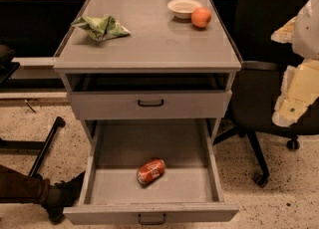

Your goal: Pick coke can from middle drawer and place on counter

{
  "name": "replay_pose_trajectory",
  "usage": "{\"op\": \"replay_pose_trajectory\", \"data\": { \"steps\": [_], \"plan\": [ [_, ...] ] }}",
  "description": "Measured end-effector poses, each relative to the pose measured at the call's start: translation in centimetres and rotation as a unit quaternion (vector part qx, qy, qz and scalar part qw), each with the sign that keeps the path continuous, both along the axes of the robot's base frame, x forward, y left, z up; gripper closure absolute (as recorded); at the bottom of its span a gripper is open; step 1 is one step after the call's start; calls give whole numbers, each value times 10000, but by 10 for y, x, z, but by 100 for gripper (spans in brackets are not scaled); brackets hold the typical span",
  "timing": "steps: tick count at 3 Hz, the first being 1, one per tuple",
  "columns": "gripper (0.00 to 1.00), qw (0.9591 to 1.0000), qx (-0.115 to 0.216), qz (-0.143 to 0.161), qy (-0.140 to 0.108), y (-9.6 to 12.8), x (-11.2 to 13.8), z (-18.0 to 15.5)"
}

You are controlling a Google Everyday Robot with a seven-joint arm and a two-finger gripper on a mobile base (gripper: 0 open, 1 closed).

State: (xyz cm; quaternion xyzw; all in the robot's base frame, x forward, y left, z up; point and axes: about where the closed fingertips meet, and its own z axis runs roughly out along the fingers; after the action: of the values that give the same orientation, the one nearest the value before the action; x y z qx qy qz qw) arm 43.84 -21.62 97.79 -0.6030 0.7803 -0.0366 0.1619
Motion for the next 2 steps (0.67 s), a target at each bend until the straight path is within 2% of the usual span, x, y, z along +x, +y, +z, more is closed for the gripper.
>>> {"op": "replay_pose_trajectory", "data": {
  "steps": [1,2],
  "plan": [
    [0,10000,0,0,0,0,0,0],
    [0,9999,82,56,121,5,0,-22]
  ]
}}
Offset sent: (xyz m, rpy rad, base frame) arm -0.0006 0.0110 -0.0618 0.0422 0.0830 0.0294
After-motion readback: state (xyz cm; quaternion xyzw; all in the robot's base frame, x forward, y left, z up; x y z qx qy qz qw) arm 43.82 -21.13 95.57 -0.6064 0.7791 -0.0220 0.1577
